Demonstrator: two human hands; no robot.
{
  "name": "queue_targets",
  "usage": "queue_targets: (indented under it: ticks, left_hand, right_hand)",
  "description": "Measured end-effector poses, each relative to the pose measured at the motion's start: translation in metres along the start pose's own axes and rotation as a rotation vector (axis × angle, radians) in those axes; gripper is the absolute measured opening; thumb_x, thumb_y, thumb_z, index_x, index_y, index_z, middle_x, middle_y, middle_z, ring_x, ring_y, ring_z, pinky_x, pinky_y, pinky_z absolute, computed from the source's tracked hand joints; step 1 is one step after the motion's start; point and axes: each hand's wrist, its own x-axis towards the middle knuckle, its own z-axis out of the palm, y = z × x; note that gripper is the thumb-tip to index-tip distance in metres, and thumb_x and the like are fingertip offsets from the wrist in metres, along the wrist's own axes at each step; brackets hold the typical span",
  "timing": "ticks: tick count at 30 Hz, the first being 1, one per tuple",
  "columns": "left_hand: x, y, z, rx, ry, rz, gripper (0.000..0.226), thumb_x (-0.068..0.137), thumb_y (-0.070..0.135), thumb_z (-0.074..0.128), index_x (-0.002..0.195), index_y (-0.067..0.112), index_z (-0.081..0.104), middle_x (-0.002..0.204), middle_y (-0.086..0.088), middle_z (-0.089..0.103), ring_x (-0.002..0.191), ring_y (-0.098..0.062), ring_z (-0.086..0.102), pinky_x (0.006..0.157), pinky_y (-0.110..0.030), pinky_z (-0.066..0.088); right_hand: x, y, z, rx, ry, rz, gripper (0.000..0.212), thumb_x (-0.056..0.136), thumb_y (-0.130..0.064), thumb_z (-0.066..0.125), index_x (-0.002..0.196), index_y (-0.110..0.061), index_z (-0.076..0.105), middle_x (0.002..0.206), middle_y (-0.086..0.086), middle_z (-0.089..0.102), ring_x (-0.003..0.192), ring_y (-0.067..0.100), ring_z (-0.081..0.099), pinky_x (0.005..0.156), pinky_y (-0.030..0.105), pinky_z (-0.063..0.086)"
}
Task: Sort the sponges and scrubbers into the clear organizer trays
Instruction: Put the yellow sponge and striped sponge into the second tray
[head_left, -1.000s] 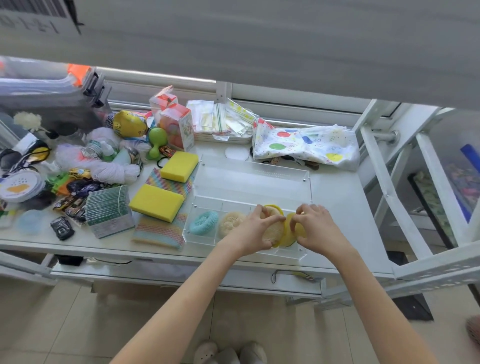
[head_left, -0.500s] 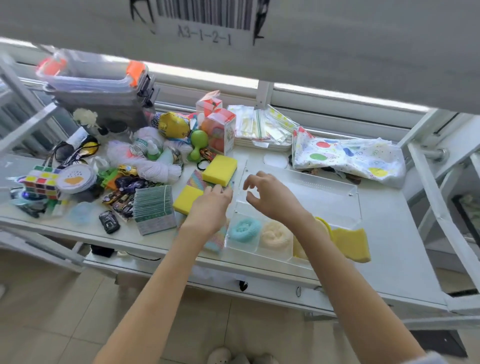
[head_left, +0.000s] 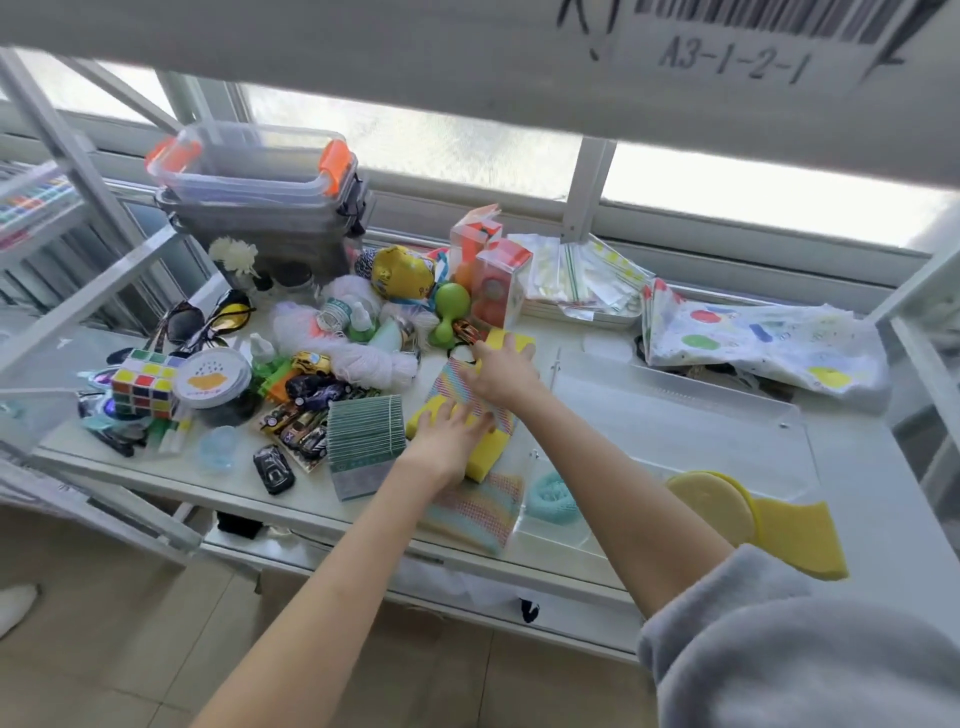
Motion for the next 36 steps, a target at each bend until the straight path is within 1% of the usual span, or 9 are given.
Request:
queue_targets:
  ticks: [3, 7, 10, 14, 18, 21, 26, 31, 36]
  left_hand:
    - [0.002, -0.003, 0.002, 0.045, 0.027, 0.024, 0.079, 0.081, -0.012, 0.05, 0.145, 0.025, 0.02, 0.152, -0.01, 0.022, 0.144, -0.033, 0.014, 0.113, -0.053, 0.022]
    - [0.003, -0.007, -0.001, 0.05, 0.061, 0.025, 0.089, 0.078, -0.012, 0.053, 0.147, 0.028, 0.015, 0.147, -0.011, 0.026, 0.139, -0.033, 0.021, 0.11, -0.051, 0.028]
    - [0.002, -0.009, -0.003, -0.014, 0.14, 0.023, 0.086, 0.074, -0.006, 0.057, 0.144, 0.026, 0.019, 0.139, -0.011, 0.029, 0.134, -0.033, 0.028, 0.111, -0.051, 0.025]
    - [-0.003, -0.008, -0.013, -0.145, 0.248, 0.025, 0.081, 0.07, 0.016, 0.077, 0.135, 0.024, 0.03, 0.131, -0.012, 0.033, 0.125, -0.033, 0.038, 0.111, -0.051, 0.025]
    - [-0.011, 0.006, -0.036, -0.19, 0.3, 0.058, 0.084, 0.069, 0.031, 0.081, 0.135, 0.026, 0.031, 0.13, -0.01, 0.036, 0.12, -0.031, 0.044, 0.101, -0.045, 0.035]
    - [-0.014, 0.026, -0.054, -0.18, 0.348, 0.094, 0.082, 0.07, 0.035, 0.08, 0.136, 0.027, 0.03, 0.129, -0.01, 0.038, 0.121, -0.031, 0.044, 0.098, -0.044, 0.037]
    - [-0.009, 0.055, -0.074, -0.191, 0.425, 0.161, 0.069, 0.073, 0.031, 0.078, 0.126, 0.02, 0.034, 0.121, -0.011, 0.04, 0.114, -0.031, 0.046, 0.1, -0.042, 0.035]
    - [0.001, 0.076, -0.08, -0.174, 0.384, 0.161, 0.053, 0.077, 0.031, 0.074, 0.115, 0.017, 0.04, 0.127, -0.012, 0.039, 0.117, -0.033, 0.042, 0.103, -0.046, 0.035]
    - [0.02, 0.104, -0.085, -0.187, 0.301, 0.207, 0.051, 0.077, 0.027, 0.075, 0.117, 0.018, 0.043, 0.13, -0.012, 0.039, 0.121, -0.03, 0.04, 0.105, -0.043, 0.032]
  right_hand:
    - [0.005, -0.002, 0.009, 0.033, 0.041, 0.039, 0.041, 0.096, -0.039, 0.044, 0.133, -0.023, 0.039, 0.152, 0.016, 0.016, 0.14, 0.043, 0.009, 0.098, 0.061, 0.04]
    - [0.004, -0.004, 0.007, 0.027, 0.116, 0.012, 0.04, 0.095, -0.014, 0.046, 0.133, -0.022, 0.04, 0.154, 0.019, 0.016, 0.141, 0.042, 0.011, 0.101, 0.064, 0.032]
    - [-0.004, -0.008, -0.012, 0.117, 0.261, -0.085, 0.044, 0.087, -0.024, 0.058, 0.128, -0.016, 0.043, 0.15, 0.019, 0.021, 0.135, 0.04, 0.021, 0.1, 0.061, 0.036]
    - [-0.025, 0.015, -0.066, 0.237, 0.396, -0.191, 0.056, 0.074, -0.03, 0.072, 0.119, -0.011, 0.045, 0.132, 0.018, 0.035, 0.122, 0.035, 0.032, 0.098, 0.047, 0.038]
    - [-0.054, 0.082, -0.111, 0.215, 0.309, -0.156, 0.051, 0.072, -0.024, 0.071, 0.116, -0.011, 0.049, 0.124, 0.019, 0.042, 0.119, 0.033, 0.034, 0.099, 0.041, 0.032]
    - [-0.077, 0.13, -0.113, 0.133, 0.181, -0.155, 0.04, 0.07, -0.019, 0.071, 0.104, -0.012, 0.051, 0.122, 0.014, 0.039, 0.12, 0.029, 0.032, 0.102, 0.04, 0.031]
    - [-0.091, 0.165, -0.095, 0.118, -0.016, -0.195, 0.028, 0.071, -0.014, 0.067, 0.089, -0.016, 0.046, 0.111, 0.003, 0.034, 0.109, 0.022, 0.03, 0.091, 0.031, 0.039]
    - [-0.089, 0.167, -0.075, 0.039, -0.075, -0.238, 0.024, 0.074, -0.016, 0.065, 0.09, -0.019, 0.048, 0.113, 0.006, 0.038, 0.113, 0.021, 0.031, 0.102, 0.036, 0.032]
    - [-0.097, 0.183, -0.08, -0.033, -0.096, -0.225, 0.031, 0.083, -0.019, 0.06, 0.113, -0.014, 0.057, 0.128, 0.011, 0.042, 0.127, 0.026, 0.03, 0.108, 0.039, 0.03]
